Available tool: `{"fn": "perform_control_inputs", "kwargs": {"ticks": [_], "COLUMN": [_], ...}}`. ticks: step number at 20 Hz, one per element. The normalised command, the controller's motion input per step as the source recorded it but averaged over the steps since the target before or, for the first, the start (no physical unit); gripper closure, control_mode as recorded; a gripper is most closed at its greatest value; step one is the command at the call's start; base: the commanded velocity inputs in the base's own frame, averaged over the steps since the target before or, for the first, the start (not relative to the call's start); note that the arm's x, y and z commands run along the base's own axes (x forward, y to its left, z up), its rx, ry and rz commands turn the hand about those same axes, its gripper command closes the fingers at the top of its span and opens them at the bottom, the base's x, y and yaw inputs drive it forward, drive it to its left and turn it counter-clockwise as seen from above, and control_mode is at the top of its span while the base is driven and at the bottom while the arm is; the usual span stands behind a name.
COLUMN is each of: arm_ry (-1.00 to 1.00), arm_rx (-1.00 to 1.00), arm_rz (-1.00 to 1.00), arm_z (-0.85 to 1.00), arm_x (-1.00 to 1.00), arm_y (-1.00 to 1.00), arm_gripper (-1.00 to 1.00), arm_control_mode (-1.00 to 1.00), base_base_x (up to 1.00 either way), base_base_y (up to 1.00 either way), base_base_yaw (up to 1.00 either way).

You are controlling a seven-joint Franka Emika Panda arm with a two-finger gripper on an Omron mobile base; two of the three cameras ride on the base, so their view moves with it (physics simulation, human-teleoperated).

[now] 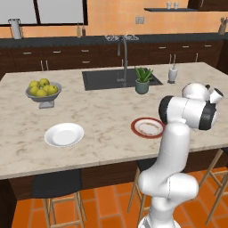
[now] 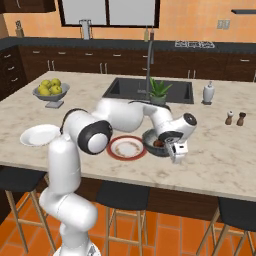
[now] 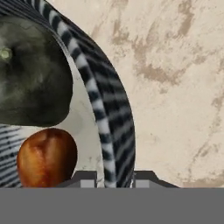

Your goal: Pick the chicken drumstick and cucumber from their plates and place them in the bowl. Then put the bowl in the fridge.

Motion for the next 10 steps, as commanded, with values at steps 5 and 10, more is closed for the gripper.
{"fn": "perform_control_inputs", "kwargs": {"ticks": [5,10], "arm_ry": [0.03,0.00], "arm_rx": [0.00,0.00], "arm_rz": [-0.21,-0.26], "arm_z": [0.04,0.56], "arm_x": [-0.18,-0.50], "arm_y": [0.00,0.00], "arm_gripper": [1.00,1.00], "arm_control_mode": [-1.00,-1.00], "base_base_x": [0.00,0.00], "base_base_y": [0.00,0.00], "base_base_yaw": [0.00,0.00]}}
